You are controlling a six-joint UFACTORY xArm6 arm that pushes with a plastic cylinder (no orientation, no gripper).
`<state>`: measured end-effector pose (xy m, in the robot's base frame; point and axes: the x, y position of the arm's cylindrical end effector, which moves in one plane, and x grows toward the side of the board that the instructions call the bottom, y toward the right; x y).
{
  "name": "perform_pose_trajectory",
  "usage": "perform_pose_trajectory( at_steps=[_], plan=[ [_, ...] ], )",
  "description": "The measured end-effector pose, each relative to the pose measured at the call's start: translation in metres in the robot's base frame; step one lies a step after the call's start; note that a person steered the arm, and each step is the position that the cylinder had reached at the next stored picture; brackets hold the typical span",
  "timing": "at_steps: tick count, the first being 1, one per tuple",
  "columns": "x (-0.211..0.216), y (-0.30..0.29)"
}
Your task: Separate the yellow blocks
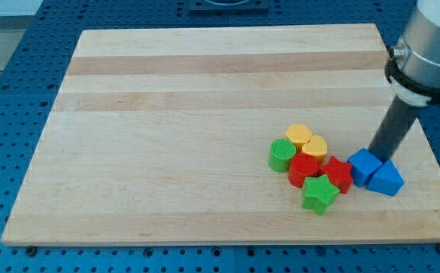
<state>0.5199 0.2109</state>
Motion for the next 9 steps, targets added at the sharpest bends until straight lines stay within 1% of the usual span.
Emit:
perform_pose_trajectory(
  at_steps=[1, 2, 3, 4, 5, 6, 7, 8, 9],
  plan=[
    [0.023, 0.001],
    [0.022, 0.001],
    [-0.015, 0.002],
    [-0.073, -0.017],
    [-0.085, -0.07],
    [-0.065, -0.099],
    [-0.042, -0.102],
    [-0.035, -0.095],
    [-0.061, -0.1]
  ],
)
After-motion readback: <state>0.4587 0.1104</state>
